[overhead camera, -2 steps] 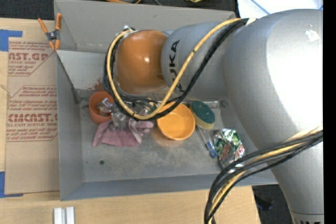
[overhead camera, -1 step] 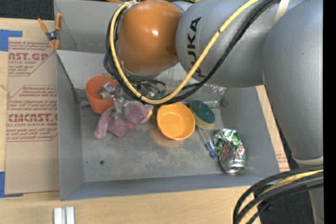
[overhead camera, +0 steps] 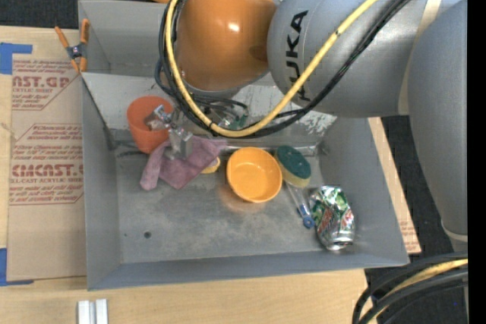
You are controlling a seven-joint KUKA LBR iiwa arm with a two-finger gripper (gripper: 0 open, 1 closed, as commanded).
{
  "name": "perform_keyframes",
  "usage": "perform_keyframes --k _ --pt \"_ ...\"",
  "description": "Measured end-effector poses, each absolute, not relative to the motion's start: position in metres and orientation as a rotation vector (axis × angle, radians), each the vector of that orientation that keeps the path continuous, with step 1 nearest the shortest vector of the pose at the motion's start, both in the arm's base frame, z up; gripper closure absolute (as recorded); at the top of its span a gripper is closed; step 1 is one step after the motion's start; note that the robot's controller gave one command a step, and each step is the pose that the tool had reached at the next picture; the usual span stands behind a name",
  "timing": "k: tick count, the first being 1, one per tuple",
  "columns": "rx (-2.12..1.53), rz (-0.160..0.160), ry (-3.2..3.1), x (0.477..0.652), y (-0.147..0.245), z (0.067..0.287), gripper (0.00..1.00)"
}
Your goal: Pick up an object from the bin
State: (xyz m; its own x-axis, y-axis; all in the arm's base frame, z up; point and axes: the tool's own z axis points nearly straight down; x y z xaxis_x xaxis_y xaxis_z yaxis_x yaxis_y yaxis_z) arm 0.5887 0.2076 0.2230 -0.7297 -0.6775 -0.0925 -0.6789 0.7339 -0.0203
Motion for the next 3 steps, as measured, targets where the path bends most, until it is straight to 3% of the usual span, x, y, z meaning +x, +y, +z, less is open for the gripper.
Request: perform_keyframes --k 2,3 --pt "-1.128 0.027 2.839 0.564 0.188 0.176 1.00" --pt "-1.066 0.029 2.861 0.557 0.185 0.194 1.00"
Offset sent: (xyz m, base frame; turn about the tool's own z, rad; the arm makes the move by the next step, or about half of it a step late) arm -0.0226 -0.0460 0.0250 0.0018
